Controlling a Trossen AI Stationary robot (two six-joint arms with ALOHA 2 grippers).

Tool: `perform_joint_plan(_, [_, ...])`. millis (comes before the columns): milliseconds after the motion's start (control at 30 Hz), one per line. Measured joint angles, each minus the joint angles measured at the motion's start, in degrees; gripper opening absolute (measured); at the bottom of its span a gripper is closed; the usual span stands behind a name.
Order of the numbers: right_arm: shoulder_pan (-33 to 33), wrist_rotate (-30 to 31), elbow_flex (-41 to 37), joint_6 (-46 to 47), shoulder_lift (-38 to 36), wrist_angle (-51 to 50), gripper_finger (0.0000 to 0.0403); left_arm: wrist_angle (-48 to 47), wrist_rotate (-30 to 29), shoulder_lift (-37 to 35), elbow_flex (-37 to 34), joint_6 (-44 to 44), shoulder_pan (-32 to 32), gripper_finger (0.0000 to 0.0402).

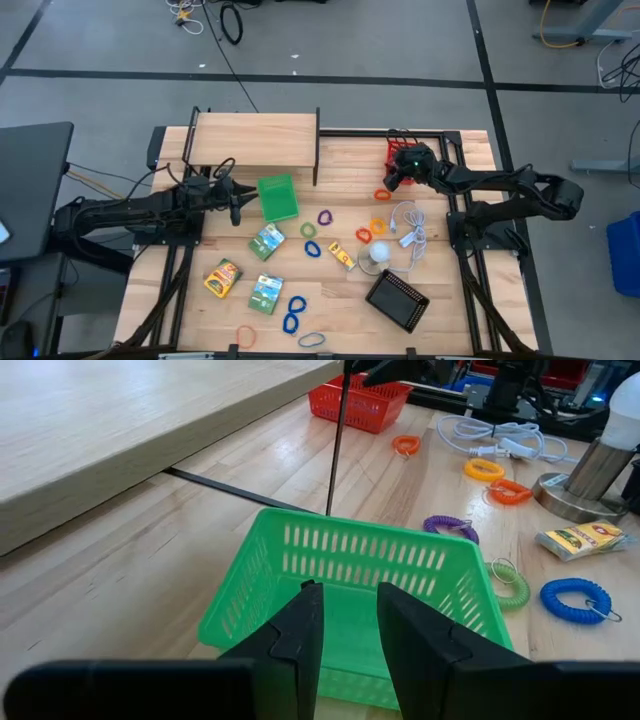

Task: Pick & Place Office Desk Supplies
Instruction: Put the violet spring keychain into the black basket

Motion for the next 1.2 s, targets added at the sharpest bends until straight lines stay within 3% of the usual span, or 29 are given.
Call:
perform_joint_plan(167, [5.2,-0.2,5.0,-1.5,0.0,-2.3,0.0199,0.0,0.0,0.0,0.0,0.0,0.0,0.0104])
perform_joint_plan(400, [15.5,-0.7,17.1,-2.9,3.3,-14.8,0.0188,0.0,0.0,0.0,0.0,0.0,0.0,0.0104])
perform_joint_plan(600, [23.6,-3.6,28.3,-3.7,13.7,-24.0,0.0188,0.0,0.0,0.0,0.0,-0.1,0.0,0.0104])
perform_joint_plan(800, [30.0,-2.6,39.2,-8.2,27.2,-32.4,0.0188,0.0,0.0,0.0,0.0,-0.1,0.0,0.0104])
perform_joint_plan(967, [32.7,-3.2,45.2,-12.5,33.7,-34.3,0.0188,0.0,0.0,0.0,0.0,-0.1,0.0,0.0104])
perform_joint_plan(1200, [33.2,-9.4,50.9,-14.2,39.3,-34.9,0.0188,0.0,0.0,0.0,0.0,-0.1,0.0,0.0104])
